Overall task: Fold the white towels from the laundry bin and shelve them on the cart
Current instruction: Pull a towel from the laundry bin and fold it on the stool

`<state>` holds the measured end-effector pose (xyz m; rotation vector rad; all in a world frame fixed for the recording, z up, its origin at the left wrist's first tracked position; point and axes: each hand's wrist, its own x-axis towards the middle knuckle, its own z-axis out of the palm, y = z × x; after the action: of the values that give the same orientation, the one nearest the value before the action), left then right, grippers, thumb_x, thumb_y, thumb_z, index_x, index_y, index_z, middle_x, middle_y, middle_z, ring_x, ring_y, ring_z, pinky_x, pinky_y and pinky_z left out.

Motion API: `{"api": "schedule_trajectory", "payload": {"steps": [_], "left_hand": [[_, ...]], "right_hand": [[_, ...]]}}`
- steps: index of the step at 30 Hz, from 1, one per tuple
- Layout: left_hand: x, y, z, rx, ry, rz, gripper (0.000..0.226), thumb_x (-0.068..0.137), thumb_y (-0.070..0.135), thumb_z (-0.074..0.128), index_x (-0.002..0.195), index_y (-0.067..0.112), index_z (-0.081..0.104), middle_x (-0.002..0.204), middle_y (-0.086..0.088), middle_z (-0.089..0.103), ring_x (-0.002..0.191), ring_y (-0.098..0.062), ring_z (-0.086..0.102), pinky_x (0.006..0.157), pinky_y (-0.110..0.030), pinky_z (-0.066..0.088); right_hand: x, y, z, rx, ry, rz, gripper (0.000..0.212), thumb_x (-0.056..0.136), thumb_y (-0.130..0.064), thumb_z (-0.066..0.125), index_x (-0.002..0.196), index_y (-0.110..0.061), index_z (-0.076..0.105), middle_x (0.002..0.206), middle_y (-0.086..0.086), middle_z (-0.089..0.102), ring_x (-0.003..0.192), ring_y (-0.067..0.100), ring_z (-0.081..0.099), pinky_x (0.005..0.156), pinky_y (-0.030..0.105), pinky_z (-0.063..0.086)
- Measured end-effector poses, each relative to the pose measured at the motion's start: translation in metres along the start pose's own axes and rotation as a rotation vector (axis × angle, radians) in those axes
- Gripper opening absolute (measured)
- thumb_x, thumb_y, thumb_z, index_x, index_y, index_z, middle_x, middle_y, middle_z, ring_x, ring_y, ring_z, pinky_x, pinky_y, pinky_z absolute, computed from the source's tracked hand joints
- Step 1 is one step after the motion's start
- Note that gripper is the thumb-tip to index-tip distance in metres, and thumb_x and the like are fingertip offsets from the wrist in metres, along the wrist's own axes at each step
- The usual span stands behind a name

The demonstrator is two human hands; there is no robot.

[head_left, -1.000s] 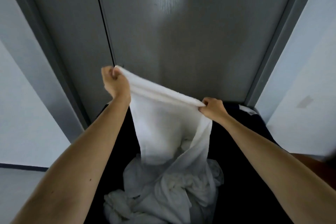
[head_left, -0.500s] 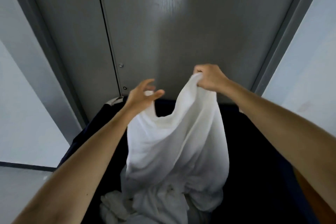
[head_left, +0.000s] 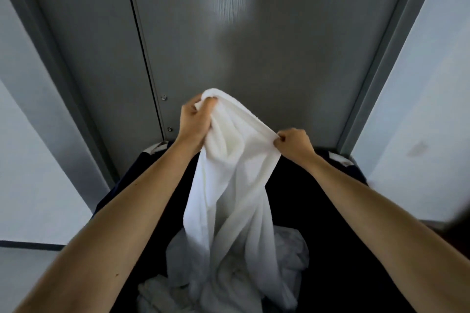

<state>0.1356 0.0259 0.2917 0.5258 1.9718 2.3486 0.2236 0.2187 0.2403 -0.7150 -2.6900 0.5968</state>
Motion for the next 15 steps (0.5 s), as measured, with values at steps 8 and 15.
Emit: {"api": "schedule_trajectory", "payload": {"steps": [8, 15], "left_hand": [[0.013, -0.023, -0.037, 0.692, -0.095, -0.049, 0.055, 0.078, 0.041, 0.073, 0.126, 0.021, 0.054, 0.115, 0.005, 0.06, 0.105, -0.012, 0.055, 0.085, -0.022, 0.039], [-0.016, -0.022, 0.022, 0.638, -0.444, 0.012, 0.029, 0.088, 0.035, 0.063, 0.065, 0.021, 0.051, 0.058, 0.012, 0.046, 0.053, -0.004, 0.041, 0.044, -0.009, 0.029]], "right_hand": [[0.002, -0.025, -0.018, 0.301, 0.114, 0.004, 0.022, 0.087, -0.006, 0.042, 0.066, -0.006, 0.047, 0.067, 0.006, 0.048, 0.069, 0.021, 0.042, 0.053, 0.027, 0.026], [-0.014, -0.077, -0.031, 0.526, -0.055, -0.325, 0.016, 0.075, -0.022, 0.05, 0.081, -0.013, 0.062, 0.076, -0.006, 0.061, 0.068, 0.0, 0.052, 0.058, 0.008, 0.037]]}}
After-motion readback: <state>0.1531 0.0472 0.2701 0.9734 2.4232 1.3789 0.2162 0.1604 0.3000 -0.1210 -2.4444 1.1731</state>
